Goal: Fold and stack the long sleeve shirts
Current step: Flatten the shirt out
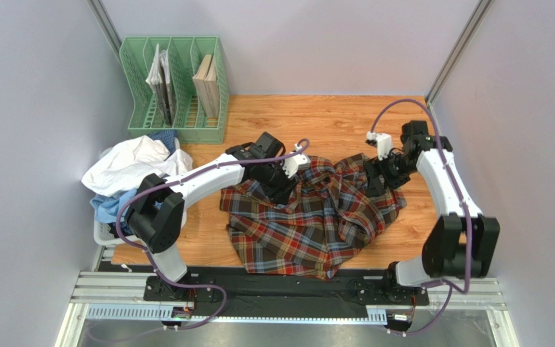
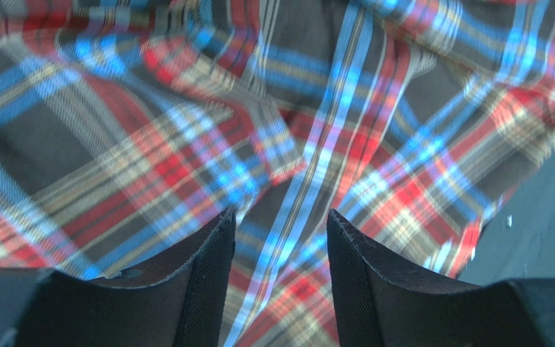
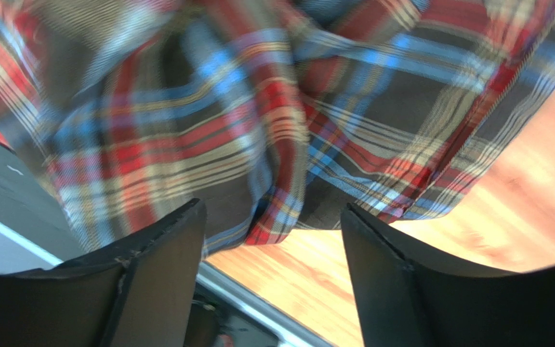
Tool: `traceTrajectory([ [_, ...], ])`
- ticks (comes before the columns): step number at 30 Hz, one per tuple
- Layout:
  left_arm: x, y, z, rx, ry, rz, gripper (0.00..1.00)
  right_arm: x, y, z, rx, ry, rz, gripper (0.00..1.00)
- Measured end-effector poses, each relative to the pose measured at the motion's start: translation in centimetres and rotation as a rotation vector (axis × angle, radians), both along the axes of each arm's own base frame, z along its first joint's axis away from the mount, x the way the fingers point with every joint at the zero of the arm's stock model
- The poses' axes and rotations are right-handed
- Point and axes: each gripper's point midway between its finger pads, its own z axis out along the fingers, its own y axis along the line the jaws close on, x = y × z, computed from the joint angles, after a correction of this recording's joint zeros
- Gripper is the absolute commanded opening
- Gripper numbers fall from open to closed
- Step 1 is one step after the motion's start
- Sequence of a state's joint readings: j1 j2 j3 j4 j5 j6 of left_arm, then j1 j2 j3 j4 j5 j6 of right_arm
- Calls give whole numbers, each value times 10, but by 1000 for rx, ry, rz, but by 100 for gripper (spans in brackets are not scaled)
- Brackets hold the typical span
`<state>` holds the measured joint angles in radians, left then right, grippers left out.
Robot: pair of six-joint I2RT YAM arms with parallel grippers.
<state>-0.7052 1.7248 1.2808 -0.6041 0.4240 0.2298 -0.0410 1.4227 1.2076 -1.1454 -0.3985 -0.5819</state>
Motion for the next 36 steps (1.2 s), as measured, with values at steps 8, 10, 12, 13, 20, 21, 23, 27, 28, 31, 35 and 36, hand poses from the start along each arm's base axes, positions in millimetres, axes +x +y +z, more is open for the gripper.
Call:
traceTrajectory([
  [8, 10, -22, -27, 31, -12, 96, 54, 24, -5, -33, 186, 195, -201, 65],
  [10, 11, -23, -37, 53, -4, 118, 55, 29, 0, -39, 217, 219, -217, 65],
  [12, 8, -24, -44, 69, 7, 126, 55, 34, 4, -46, 243, 241, -232, 64],
  [13, 7, -26, -46, 72, 11, 127, 56, 36, 6, -49, 256, 253, -238, 63],
  [20, 6, -33, -45, 51, 13, 135, 57, 43, 10, -70, 291, 306, -265, 64],
  [21, 7, -34, -44, 48, 13, 136, 57, 44, 10, -71, 291, 304, -265, 63],
  [23, 8, -35, -43, 44, 12, 141, 57, 45, 11, -72, 299, 303, -263, 61],
  [27, 9, -37, -44, 38, 13, 148, 57, 43, 19, -72, 347, 328, -247, 51],
  [28, 9, -37, -44, 38, 12, 149, 56, 41, 21, -72, 359, 335, -238, 37],
  [31, 12, -36, -45, 42, 9, 173, 55, 34, 29, -72, 406, 363, -211, 4],
  [35, 20, -40, -42, 26, -11, 215, 54, 26, 38, -67, 459, 404, -201, 0],
  [36, 23, -41, -41, 21, -19, 227, 54, 26, 39, -65, 473, 407, -199, 0],
])
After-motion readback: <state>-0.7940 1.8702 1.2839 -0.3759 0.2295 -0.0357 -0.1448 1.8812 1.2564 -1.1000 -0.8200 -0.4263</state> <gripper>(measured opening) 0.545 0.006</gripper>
